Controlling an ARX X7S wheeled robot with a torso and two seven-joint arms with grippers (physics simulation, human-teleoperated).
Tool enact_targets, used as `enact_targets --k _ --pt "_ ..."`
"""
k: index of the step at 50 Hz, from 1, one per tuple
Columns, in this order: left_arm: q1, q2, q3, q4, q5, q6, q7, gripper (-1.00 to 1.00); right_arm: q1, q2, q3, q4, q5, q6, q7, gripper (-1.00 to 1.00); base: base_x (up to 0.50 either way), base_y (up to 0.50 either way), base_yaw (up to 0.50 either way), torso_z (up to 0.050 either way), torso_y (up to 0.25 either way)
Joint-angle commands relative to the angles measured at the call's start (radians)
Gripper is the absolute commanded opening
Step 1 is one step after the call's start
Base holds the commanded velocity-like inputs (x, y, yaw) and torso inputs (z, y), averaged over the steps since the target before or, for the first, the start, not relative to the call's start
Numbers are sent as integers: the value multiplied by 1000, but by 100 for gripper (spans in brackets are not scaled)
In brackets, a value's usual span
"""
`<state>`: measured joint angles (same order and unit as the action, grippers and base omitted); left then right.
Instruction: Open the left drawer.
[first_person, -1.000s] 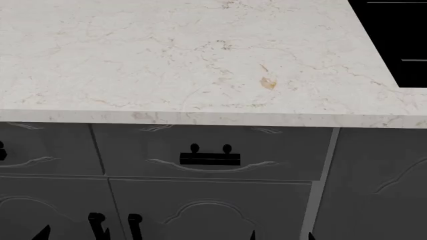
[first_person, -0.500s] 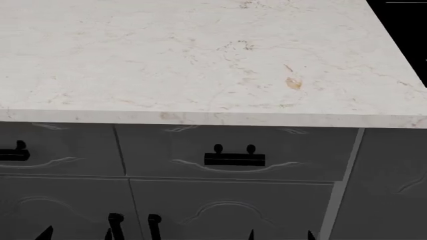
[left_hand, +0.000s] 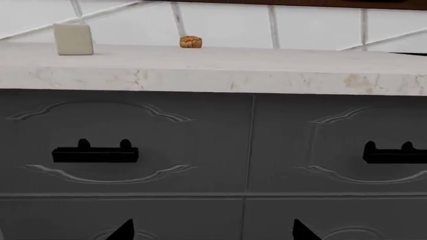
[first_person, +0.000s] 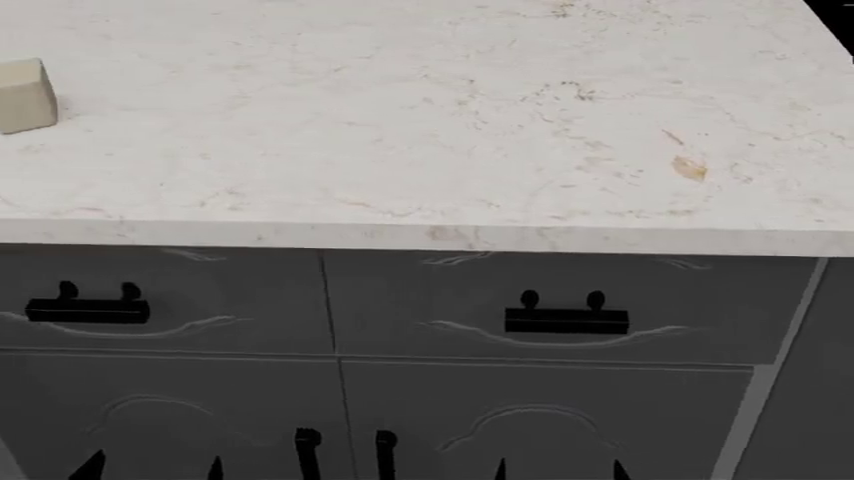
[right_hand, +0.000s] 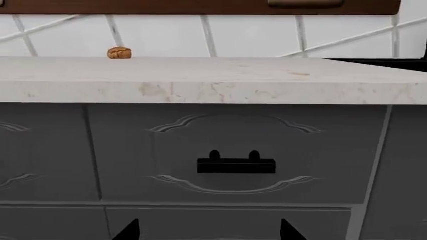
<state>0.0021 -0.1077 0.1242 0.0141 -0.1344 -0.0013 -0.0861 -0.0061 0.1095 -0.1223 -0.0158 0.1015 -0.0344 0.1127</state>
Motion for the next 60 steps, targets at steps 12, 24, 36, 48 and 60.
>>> enact_targets --k 12,24,36,48,60 --pt "0 -17 13 -3 -35 30 -17 100 6 20 -25 13 15 -12 20 100 0 290 0 0 0" --pt "-1 -28 26 -1 -42 30 -23 100 3 29 -33 -7 23 -1 34 100 0 290 0 0 0" --pt "1 -36 36 -1 -52 37 -28 100 5 33 -37 -1 34 -8 47 100 0 95 0 0 0" --pt "2 -44 45 5 -63 41 -32 100 10 43 -49 8 35 -11 54 100 0 112 0 0 0" --pt "1 -56 67 -5 -32 57 -45 100 11 48 -55 9 44 -7 64 100 0 0 0 0 -9"
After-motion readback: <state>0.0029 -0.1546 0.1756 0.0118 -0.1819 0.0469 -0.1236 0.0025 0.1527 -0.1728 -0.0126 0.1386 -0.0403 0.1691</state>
